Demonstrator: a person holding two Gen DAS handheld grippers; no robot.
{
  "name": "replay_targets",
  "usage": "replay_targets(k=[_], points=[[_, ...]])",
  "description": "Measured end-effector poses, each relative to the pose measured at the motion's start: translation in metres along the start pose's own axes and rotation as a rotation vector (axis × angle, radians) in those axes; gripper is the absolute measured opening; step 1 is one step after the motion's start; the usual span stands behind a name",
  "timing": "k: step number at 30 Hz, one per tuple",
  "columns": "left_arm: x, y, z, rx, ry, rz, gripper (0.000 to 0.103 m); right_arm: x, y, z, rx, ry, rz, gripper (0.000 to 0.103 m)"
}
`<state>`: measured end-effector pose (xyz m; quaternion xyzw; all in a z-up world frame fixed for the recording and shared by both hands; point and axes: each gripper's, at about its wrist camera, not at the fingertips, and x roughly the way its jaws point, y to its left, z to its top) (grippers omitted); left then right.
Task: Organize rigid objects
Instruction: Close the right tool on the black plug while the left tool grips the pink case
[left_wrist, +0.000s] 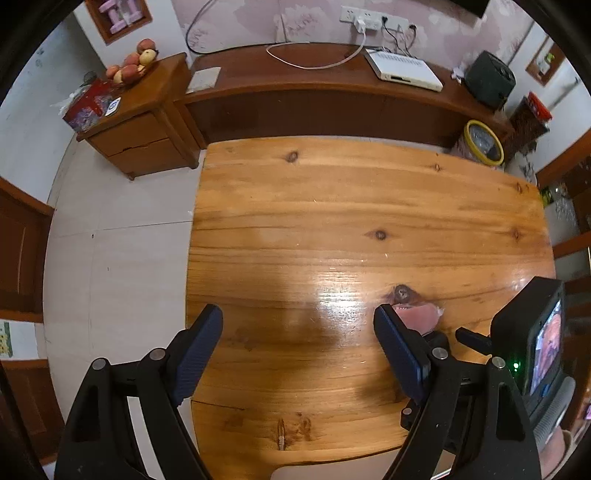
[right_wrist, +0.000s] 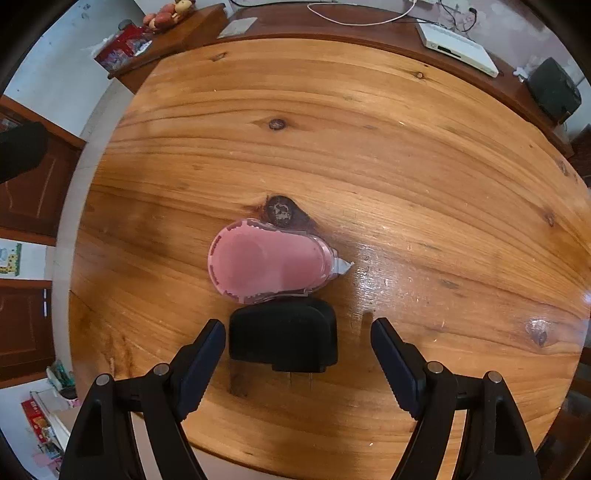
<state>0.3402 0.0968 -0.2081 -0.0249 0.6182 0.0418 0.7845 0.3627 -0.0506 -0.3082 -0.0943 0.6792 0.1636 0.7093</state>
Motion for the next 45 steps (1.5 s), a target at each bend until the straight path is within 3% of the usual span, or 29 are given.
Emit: replay_targets(k=[4, 9, 14, 19, 23, 34, 36, 38, 39, 40, 45], points=[[0.008, -0.009, 0.001, 0.051, 0.007, 0.002, 0.086, 0.003, 0.004, 0.0, 0.005, 0.006, 0.017, 0.063], [0.018, -0.019, 0.0, 0.098, 0.02, -0.003, 0.086, 0.0, 0.005, -0.009, 0.002, -0.022, -0.026, 0.063], [0.034, -0.042, -0.004, 0.187, 0.053, -0.015, 0.086, -0.005, -0.026, -0.025, 0.084, -0.016, -0.02, 0.063], [0.056, -0.078, -0.016, 0.35, 0.105, -0.03, 0.086, -0.019, -0.066, -0.041, 0.195, -0.026, 0.005, 0.063], [0.071, -0.106, -0.027, 0.493, 0.114, 0.003, 0.086, -0.036, -0.089, -0.058, 0.256, -0.058, 0.038, 0.063], [0.094, -0.118, -0.027, 0.549, 0.14, 0.008, 0.087, -0.064, -0.089, -0.085, 0.272, -0.11, 0.102, 0.063], [0.094, -0.116, -0.027, 0.547, 0.141, -0.01, 0.084, -0.07, -0.091, -0.091, 0.27, -0.116, 0.114, 0.063], [0.092, -0.114, -0.027, 0.551, 0.144, -0.042, 0.074, -0.074, -0.095, -0.094, 0.271, -0.117, 0.127, 0.063], [0.091, -0.114, -0.027, 0.549, 0.147, -0.07, 0.06, -0.073, -0.095, -0.094, 0.27, -0.117, 0.127, 0.063], [0.088, -0.115, -0.028, 0.55, 0.138, -0.073, 0.056, -0.073, -0.095, -0.093, 0.27, -0.117, 0.124, 0.063], [0.086, -0.113, -0.034, 0.538, 0.106, -0.044, 0.055, -0.065, -0.091, -0.089, 0.275, -0.107, 0.129, 0.063]])
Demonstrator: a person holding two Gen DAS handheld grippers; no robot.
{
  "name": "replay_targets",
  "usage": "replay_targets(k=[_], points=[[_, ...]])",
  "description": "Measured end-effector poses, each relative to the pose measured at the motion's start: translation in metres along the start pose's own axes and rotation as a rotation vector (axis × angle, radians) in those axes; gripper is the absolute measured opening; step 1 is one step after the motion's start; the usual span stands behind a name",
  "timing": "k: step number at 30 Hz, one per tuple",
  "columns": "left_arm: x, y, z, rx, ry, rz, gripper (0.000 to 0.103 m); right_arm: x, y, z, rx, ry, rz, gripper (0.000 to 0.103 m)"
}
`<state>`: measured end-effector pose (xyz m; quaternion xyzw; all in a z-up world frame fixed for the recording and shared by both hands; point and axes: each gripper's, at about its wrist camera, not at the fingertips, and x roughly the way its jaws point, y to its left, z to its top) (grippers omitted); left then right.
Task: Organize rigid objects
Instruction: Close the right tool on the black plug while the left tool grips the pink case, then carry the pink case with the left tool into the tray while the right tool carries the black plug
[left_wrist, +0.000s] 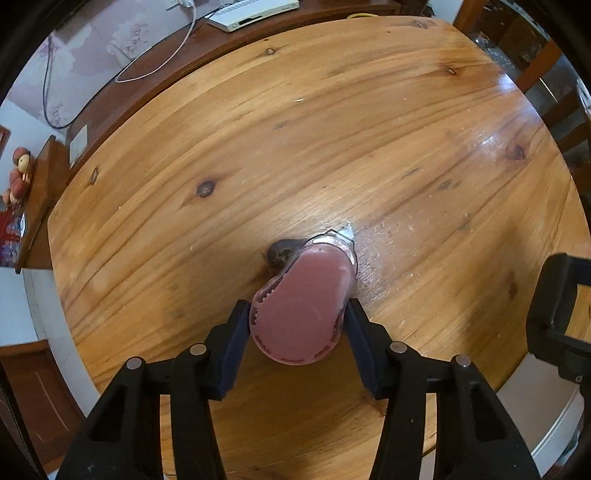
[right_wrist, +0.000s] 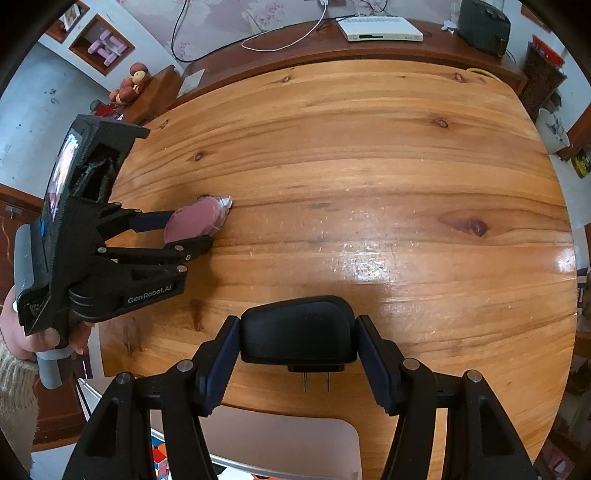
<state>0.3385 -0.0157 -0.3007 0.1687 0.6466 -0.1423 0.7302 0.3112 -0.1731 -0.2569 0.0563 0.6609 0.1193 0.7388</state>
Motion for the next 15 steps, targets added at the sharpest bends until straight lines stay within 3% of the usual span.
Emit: replay_targets(k=[8, 15], points=[[-0.015, 0.006, -0.02, -0.064, -0.041, 0.046, 0.055, -0.01, 0.004, -0.01, -0.011, -0.017, 0.014, 0.063], [-0.069, -0.002, -0.039, -0.108, -0.113, 0.058, 0.055, -0.037, 0.013, -0.019, -0.02, -0.071, 0.02, 0.063]])
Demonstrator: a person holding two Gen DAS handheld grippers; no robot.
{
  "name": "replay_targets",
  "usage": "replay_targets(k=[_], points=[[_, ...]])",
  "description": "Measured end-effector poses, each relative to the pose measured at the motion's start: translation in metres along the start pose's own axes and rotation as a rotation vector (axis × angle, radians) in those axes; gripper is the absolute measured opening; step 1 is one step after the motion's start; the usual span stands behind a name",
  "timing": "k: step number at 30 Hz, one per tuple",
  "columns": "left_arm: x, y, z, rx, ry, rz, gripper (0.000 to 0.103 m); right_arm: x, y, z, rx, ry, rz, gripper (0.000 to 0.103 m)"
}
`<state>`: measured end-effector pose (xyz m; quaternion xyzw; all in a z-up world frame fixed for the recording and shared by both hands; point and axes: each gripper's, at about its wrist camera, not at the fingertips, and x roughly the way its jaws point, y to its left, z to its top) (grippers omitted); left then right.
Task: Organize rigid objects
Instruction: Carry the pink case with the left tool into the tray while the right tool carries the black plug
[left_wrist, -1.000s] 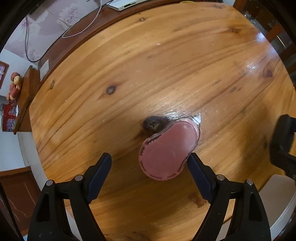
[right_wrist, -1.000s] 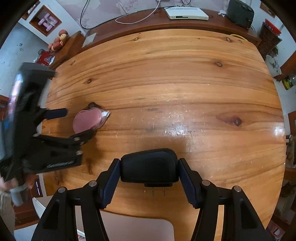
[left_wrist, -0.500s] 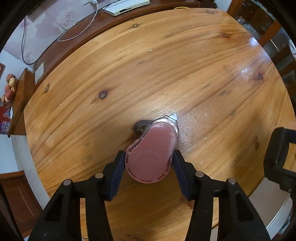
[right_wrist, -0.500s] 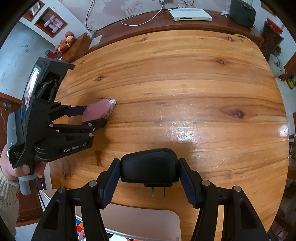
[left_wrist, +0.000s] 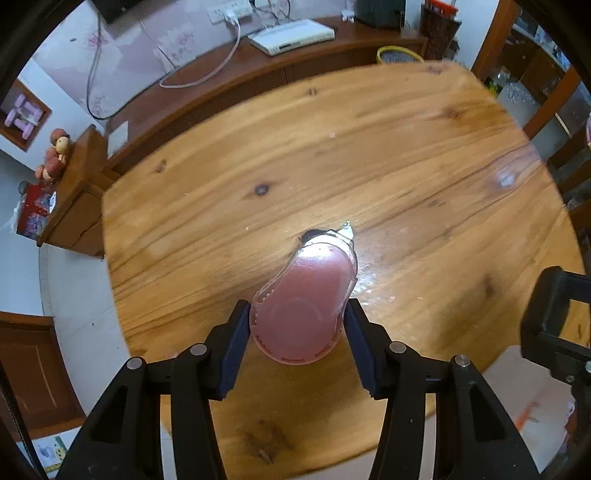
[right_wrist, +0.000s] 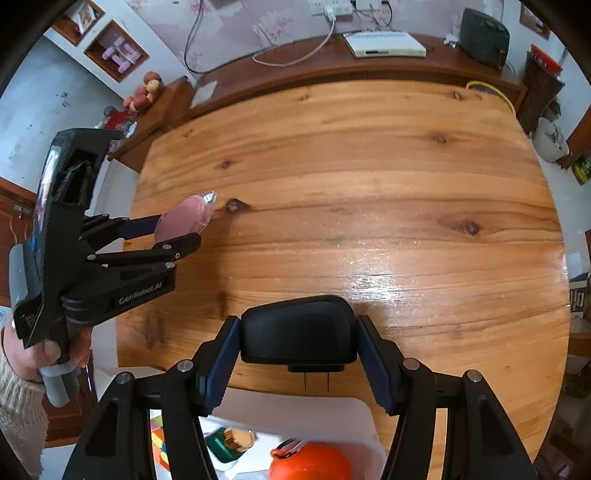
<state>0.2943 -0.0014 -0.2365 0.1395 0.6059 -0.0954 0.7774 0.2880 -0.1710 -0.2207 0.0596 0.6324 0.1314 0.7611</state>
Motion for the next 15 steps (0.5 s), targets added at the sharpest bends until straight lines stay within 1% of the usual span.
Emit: replay_targets(k=[2, 3, 4, 7, 11, 15], points=[[-0.016, -0.002, -0.004, -0.005, -0.02, 0.003, 0.055, -0.011, 0.005, -0.003, -0.008, -0.022, 0.001, 0.063], [-0.03, -0.004, -0.009, -0.008, -0.043, 0.004, 0.055, -0.019, 0.008, -0.005, -0.013, -0.037, 0.002, 0.063], [-0.036, 0.0, -0.009, -0.008, -0.054, 0.004, 0.055, -0.025, 0.01, -0.007, -0.017, -0.048, 0.004, 0.063], [-0.072, -0.005, -0.024, -0.008, -0.101, 0.012, 0.055, -0.047, 0.02, -0.018, -0.033, -0.084, 0.01, 0.063], [-0.099, 0.001, -0.037, -0.017, -0.133, 0.017, 0.055, -0.074, 0.032, -0.036, -0.055, -0.123, 0.012, 0.063], [-0.125, -0.001, -0.054, -0.032, -0.158, 0.004, 0.055, -0.099, 0.046, -0.057, -0.082, -0.171, -0.01, 0.063]])
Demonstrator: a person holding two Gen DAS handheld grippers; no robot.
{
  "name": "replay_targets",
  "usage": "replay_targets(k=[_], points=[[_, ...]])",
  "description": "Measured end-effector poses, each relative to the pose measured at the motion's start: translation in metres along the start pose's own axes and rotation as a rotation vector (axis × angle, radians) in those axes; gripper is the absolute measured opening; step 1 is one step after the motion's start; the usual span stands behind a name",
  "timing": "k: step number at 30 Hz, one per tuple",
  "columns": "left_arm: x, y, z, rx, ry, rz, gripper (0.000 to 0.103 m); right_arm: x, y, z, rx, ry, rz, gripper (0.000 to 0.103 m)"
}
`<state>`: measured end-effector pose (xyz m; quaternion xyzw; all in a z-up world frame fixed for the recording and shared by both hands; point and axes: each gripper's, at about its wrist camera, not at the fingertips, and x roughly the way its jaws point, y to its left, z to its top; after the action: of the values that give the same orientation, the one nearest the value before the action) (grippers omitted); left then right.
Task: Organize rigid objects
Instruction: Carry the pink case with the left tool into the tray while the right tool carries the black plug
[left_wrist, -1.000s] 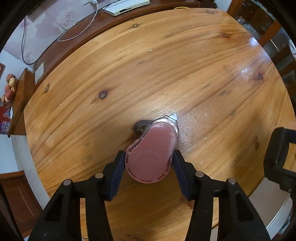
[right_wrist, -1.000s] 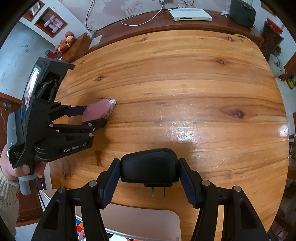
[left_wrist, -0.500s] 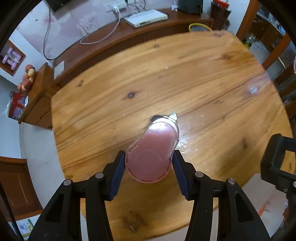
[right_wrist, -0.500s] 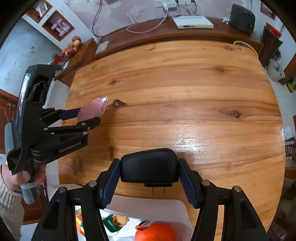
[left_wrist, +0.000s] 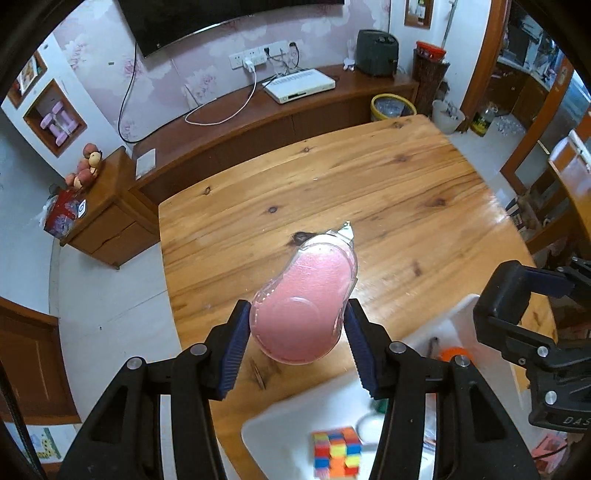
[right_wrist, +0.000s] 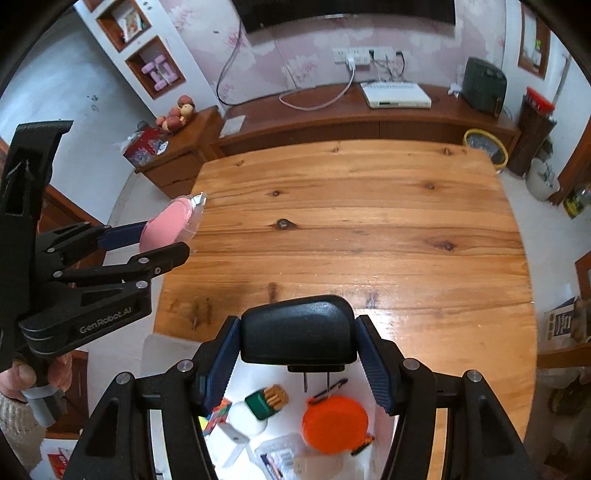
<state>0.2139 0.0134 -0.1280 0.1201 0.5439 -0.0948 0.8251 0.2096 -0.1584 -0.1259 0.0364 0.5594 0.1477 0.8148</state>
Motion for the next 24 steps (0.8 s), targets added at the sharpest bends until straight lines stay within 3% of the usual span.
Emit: replay_targets(k=[9, 14, 24], points=[[-0.051, -0.016, -0.035, -0.012, -0.071, -0.054, 0.055, -0.056, 0.02, -0.041, -0.022, -0.095, -0.05, 0.063], [-0.076, -0.025, -0.056, -0.041, -0.122, -0.014, 0.055, -0.074, 0.026, -0.061, -0.055, -0.126, -0.064, 0.063], [-0.066, -0.058, -0.113, -0.165, -0.111, 0.048, 0.055, -0.068, 0.019, -0.107, -0.156, -0.066, -0.03, 0.063]])
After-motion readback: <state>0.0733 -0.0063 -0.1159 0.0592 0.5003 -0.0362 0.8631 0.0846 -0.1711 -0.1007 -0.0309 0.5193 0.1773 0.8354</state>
